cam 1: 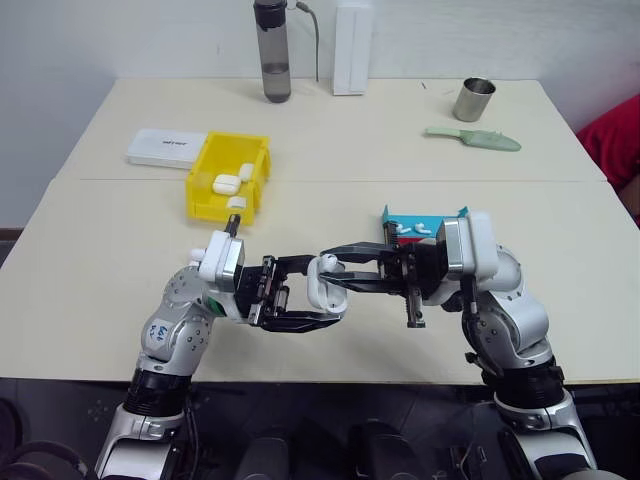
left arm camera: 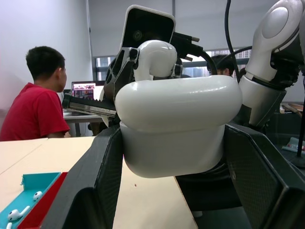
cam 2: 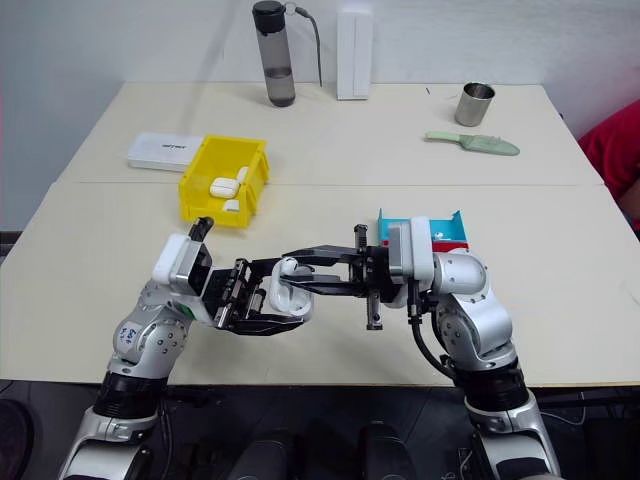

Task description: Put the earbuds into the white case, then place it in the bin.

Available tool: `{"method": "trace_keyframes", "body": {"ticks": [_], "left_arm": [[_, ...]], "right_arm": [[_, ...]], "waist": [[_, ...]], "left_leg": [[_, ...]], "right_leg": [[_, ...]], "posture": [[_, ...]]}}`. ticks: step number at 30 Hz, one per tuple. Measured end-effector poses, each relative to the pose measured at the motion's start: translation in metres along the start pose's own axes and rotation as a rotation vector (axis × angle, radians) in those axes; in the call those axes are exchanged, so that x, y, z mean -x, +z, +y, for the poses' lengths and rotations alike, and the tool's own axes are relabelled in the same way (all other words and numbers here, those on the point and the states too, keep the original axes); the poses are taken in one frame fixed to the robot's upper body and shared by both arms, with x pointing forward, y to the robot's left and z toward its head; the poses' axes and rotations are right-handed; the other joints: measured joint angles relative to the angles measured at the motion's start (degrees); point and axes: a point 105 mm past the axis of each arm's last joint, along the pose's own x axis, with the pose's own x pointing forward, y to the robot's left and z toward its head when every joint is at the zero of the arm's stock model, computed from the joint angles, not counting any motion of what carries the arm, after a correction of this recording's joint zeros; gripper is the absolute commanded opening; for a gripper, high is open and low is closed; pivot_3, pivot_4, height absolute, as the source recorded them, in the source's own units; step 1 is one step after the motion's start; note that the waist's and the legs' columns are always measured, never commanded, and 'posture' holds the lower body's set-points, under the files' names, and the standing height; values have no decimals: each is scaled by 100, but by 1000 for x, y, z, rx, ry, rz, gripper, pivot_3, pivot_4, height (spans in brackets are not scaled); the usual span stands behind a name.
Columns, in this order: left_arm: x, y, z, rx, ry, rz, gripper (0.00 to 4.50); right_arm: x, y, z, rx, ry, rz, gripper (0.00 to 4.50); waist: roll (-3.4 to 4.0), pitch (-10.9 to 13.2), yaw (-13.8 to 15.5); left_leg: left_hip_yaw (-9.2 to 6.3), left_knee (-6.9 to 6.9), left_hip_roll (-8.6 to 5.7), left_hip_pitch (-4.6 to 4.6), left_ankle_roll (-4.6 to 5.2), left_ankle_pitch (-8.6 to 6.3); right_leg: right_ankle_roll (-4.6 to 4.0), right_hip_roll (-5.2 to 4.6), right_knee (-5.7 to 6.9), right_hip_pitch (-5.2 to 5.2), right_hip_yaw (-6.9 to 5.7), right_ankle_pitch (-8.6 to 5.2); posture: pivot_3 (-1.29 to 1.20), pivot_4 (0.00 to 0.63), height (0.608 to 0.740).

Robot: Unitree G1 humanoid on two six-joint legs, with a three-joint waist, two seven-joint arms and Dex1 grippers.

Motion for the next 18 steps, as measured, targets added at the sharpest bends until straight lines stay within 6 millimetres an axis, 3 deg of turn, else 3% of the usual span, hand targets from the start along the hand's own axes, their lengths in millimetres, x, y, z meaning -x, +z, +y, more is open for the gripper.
{"method": "trace_keyframes", "body": {"ticks": [18], "left_arm": [[0, -1, 1, 2, 14, 9, 2814]], "right_arm": [[14, -3, 0, 22, 27, 63, 424]], "waist": [[0, 0, 2]], "left_leg": [[0, 0, 0, 0, 0, 0]], "right_leg": [[0, 0, -1, 0, 0, 0]], "posture": [[0, 150, 740]]}}
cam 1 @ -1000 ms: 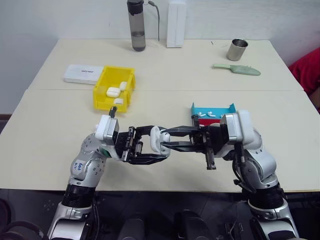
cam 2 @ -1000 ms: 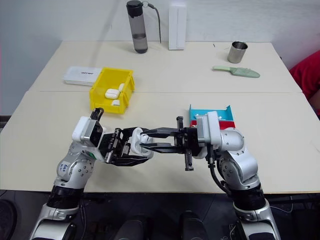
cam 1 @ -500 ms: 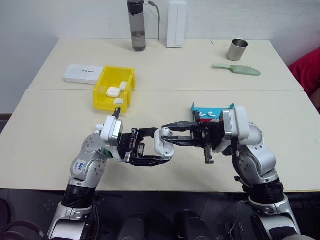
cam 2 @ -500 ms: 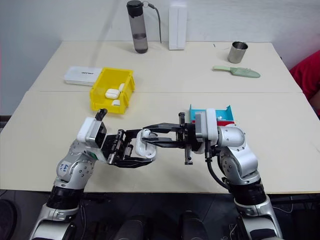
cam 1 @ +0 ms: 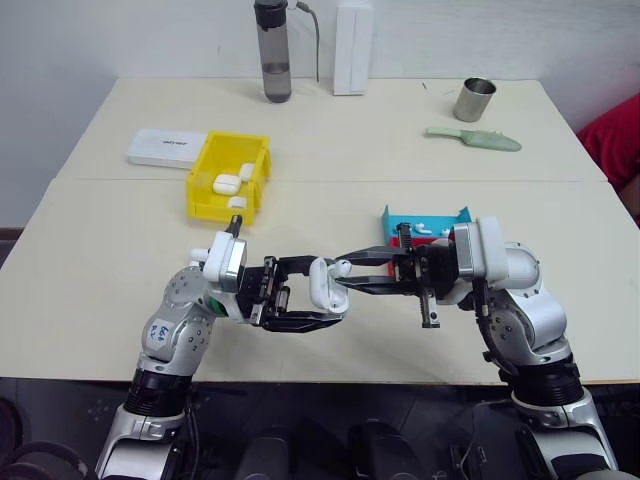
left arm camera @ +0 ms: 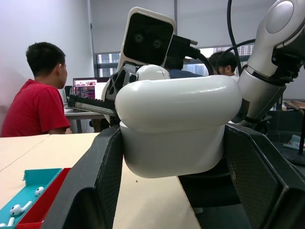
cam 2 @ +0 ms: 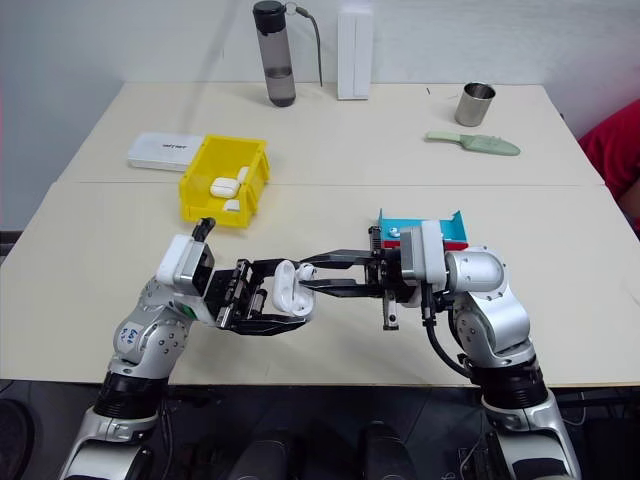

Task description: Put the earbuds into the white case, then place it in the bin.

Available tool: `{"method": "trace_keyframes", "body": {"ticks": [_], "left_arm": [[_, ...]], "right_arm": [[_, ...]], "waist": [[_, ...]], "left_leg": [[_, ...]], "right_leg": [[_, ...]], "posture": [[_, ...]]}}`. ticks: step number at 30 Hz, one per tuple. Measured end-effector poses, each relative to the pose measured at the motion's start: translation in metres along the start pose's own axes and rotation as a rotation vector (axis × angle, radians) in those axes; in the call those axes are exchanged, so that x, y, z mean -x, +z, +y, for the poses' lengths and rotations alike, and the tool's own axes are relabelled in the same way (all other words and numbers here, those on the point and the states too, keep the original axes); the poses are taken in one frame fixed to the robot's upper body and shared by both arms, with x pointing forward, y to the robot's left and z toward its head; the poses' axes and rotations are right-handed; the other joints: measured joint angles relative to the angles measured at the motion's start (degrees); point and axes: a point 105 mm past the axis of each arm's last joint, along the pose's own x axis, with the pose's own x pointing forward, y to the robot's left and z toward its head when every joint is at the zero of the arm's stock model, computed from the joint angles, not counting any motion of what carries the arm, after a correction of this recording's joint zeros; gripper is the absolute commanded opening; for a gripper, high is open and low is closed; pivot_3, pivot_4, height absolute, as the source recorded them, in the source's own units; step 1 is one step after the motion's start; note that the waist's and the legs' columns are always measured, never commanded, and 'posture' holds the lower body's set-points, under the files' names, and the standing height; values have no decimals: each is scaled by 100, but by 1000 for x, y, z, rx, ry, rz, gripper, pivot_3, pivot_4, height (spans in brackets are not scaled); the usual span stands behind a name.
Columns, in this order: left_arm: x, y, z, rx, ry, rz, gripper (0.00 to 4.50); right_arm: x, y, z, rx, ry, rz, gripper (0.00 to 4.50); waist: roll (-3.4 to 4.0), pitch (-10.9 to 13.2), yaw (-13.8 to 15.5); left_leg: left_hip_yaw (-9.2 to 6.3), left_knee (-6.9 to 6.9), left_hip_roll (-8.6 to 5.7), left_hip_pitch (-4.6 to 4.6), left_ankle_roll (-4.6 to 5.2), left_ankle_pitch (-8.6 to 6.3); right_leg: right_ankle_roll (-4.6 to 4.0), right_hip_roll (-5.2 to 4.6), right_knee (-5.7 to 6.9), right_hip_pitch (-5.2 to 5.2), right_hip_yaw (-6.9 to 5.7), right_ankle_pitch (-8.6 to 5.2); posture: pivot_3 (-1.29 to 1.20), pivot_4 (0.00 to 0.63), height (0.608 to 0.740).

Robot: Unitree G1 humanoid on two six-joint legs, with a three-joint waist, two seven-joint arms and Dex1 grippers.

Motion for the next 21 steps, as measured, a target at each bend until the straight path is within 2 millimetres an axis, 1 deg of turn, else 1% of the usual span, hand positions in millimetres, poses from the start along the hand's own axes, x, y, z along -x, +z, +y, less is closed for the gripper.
{"method": "trace_keyframes", "body": {"ticks": [21], "left_arm": [[2, -9, -1, 20, -3, 64, 2814]], "right_arm": [[2, -12, 5, 13, 49, 77, 424]], "waist": [[-1, 0, 2]], "left_leg": [[0, 0, 0, 0, 0, 0]], "right_leg": [[0, 0, -2, 1, 0, 0]], "posture": [[0, 150, 740]]}}
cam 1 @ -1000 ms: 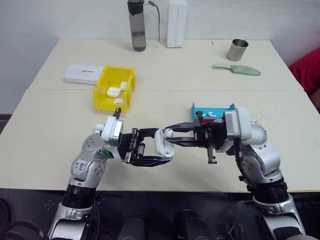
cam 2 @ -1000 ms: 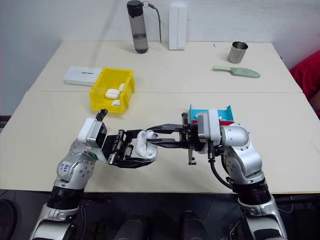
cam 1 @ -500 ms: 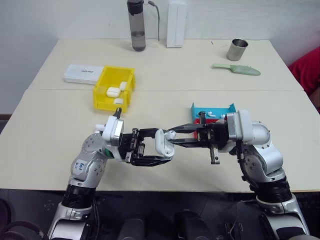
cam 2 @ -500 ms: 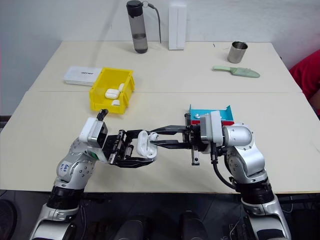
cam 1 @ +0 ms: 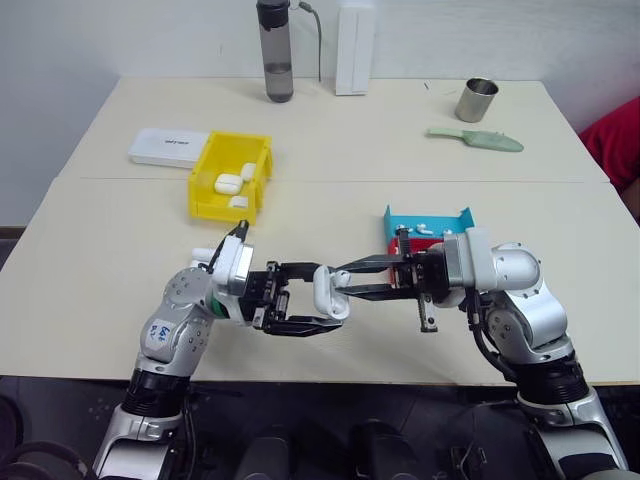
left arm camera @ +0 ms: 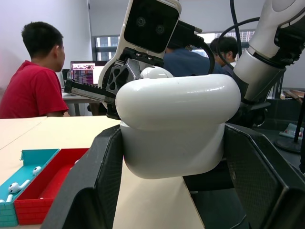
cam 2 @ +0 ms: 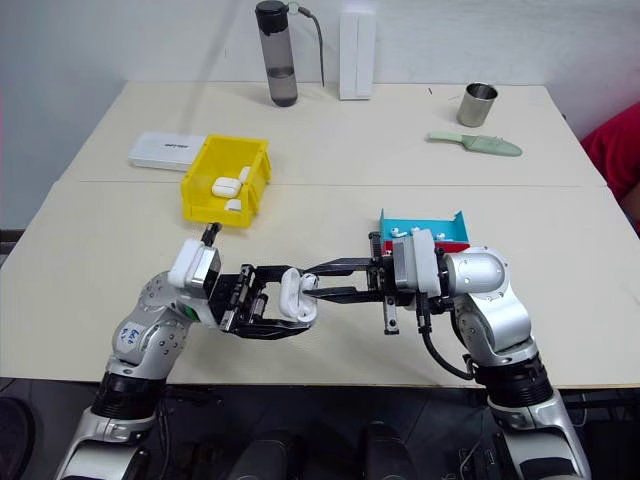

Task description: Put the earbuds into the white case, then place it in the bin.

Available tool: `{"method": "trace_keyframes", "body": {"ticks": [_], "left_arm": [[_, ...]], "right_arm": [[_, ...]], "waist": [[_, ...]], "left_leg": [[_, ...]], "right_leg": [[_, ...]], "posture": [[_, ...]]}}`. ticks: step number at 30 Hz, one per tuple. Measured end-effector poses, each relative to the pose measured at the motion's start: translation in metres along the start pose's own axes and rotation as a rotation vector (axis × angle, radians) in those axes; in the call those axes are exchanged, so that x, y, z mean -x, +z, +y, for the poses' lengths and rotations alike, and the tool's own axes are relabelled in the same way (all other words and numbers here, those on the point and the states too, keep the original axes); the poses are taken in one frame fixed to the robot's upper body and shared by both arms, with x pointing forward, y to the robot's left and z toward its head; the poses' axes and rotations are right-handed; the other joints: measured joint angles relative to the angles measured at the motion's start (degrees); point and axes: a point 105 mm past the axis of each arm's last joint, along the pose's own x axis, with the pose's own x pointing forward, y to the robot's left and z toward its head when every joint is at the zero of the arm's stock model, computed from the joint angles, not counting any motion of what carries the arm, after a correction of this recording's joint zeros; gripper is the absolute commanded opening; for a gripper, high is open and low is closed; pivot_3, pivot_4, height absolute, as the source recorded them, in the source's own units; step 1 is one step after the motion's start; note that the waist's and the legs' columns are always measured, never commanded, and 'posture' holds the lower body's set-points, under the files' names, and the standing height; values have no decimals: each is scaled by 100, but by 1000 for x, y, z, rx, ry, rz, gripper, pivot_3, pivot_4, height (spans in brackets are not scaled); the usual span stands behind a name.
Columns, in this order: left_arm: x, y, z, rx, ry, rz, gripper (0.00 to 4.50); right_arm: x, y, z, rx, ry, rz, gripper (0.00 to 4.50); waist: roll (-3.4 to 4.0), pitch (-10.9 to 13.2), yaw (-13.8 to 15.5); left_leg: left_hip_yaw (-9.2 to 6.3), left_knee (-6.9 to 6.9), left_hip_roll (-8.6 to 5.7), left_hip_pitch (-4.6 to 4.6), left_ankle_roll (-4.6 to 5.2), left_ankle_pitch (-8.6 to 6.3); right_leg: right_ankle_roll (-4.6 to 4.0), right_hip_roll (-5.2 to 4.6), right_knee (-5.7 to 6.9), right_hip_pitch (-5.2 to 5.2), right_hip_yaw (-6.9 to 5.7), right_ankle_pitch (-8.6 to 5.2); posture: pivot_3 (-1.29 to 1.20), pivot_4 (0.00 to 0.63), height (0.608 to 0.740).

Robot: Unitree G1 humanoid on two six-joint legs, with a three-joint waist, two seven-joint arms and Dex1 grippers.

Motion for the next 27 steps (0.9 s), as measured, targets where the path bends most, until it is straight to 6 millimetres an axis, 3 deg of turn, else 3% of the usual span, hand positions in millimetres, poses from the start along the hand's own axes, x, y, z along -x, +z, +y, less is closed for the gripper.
{"method": "trace_keyframes", "body": {"ticks": [14, 20, 27], "left_arm": [[0, -1, -1, -7, 4, 0, 2814], [2, -13, -2, 40, 25, 3, 2814], [-1, -14, -2, 41, 25, -8, 2814]], "right_arm": [[0, -3, 0, -4, 13, -16, 424], [4, -12, 3, -7, 27, 56, 424], [8, -11, 3, -3, 38, 79, 424]], "waist": [[0, 0, -1], [-1, 0, 1], [-1, 1, 4]], "left_leg": [[0, 0, 0, 0, 0, 0], [0, 0, 0, 0, 0, 0], [0, 1, 0, 0, 0, 0]], "right_leg": [[0, 0, 1, 0, 0, 0], [0, 0, 0, 0, -1, 0], [0, 0, 0, 0, 0, 0]], "posture": [[0, 150, 740], [0, 150, 740], [0, 150, 740]]}}
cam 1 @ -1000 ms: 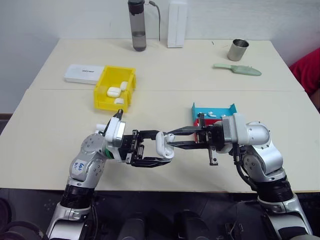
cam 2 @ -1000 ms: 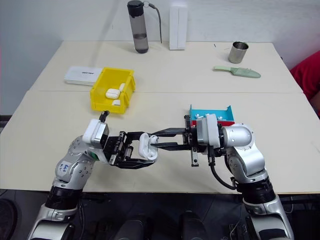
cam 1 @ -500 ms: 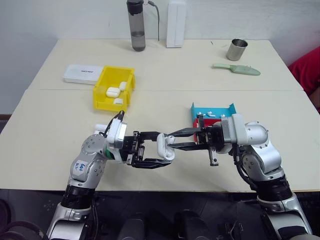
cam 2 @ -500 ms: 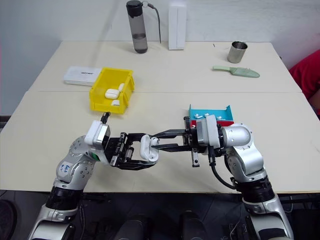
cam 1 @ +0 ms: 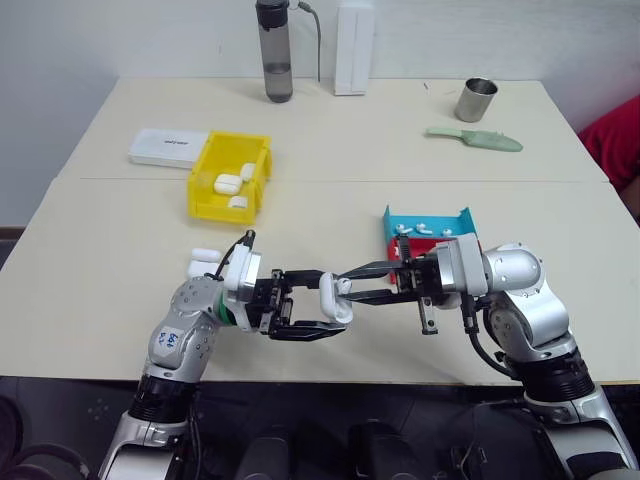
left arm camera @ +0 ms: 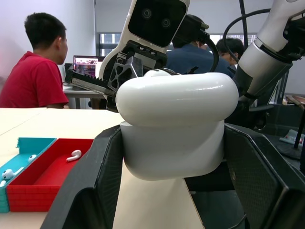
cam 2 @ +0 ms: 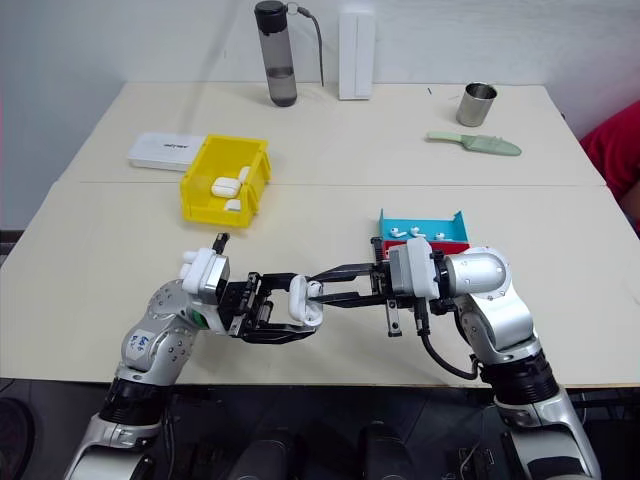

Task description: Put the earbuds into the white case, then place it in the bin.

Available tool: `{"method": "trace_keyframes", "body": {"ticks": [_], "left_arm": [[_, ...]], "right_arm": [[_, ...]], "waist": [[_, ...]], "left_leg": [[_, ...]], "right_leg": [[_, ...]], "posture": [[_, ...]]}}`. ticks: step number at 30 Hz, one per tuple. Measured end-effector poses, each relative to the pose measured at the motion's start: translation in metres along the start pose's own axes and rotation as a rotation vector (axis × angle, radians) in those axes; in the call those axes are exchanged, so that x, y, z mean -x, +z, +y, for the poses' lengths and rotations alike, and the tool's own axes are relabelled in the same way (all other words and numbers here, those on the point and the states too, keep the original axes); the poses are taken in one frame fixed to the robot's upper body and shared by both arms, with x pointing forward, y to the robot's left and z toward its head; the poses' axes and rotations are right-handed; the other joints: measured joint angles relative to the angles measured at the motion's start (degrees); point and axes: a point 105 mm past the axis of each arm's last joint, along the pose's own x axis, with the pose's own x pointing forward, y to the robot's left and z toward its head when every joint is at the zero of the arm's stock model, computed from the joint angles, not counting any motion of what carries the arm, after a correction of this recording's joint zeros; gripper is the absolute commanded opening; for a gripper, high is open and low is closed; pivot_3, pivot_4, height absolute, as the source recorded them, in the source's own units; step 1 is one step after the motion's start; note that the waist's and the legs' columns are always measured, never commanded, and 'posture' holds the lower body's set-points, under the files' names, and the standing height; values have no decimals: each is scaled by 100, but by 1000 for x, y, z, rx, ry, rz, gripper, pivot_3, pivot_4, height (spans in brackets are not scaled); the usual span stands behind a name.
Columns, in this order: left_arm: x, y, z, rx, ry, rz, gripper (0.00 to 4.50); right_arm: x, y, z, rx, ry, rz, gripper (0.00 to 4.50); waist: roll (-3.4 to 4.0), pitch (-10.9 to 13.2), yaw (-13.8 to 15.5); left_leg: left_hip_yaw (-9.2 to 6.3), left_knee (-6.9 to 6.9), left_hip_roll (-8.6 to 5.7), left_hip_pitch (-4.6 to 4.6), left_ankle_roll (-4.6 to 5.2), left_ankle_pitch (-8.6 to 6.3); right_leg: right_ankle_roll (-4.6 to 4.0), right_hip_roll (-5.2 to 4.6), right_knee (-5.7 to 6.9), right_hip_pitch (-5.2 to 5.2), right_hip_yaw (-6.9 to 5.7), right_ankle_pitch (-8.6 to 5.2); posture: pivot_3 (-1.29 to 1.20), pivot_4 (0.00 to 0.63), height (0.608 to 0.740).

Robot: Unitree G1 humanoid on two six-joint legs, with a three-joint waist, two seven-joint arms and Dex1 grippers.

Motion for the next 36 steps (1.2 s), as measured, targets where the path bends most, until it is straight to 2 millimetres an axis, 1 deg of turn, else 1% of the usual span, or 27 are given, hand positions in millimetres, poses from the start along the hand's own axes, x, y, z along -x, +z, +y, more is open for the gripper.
{"method": "trace_keyframes", "body": {"ticks": [5, 12, 20, 28, 36], "left_arm": [[-2, 1, -1, -8, -6, -13, 2814], [-6, 2, -1, -34, -15, -38, 2814], [-7, 2, -2, -37, -21, -42, 2814], [-5, 6, -1, -70, -13, -48, 2814], [-4, 6, -1, -72, -11, -46, 2814]], "right_arm": [[1, 2, 0, -20, 7, -26, 424], [8, 11, 2, -22, 29, -60, 424], [11, 12, 4, -18, 25, -66, 424], [7, 15, -3, 1, 32, -87, 424], [3, 13, -7, 13, 48, -85, 424]], "waist": [[0, 0, 0], [-1, 1, 4], [-2, 1, 5], [-2, 1, 0], [-2, 1, 4]], "left_leg": [[0, 0, 0, 0, 0, 0], [0, 0, 0, 0, 0, 0], [0, 0, 0, 0, 0, 0], [0, 1, 0, 0, 0, 0], [0, 1, 0, 0, 0, 0]], "right_leg": [[0, 0, 0, 0, 0, 0], [0, 0, -2, 1, 0, 0], [0, 0, -2, 2, 0, 0], [0, 0, -2, 1, 0, 0], [0, 0, -3, 2, -1, 0]], "posture": [[0, 150, 740], [0, 150, 740], [0, 150, 740], [0, 150, 740], [0, 150, 740]]}}
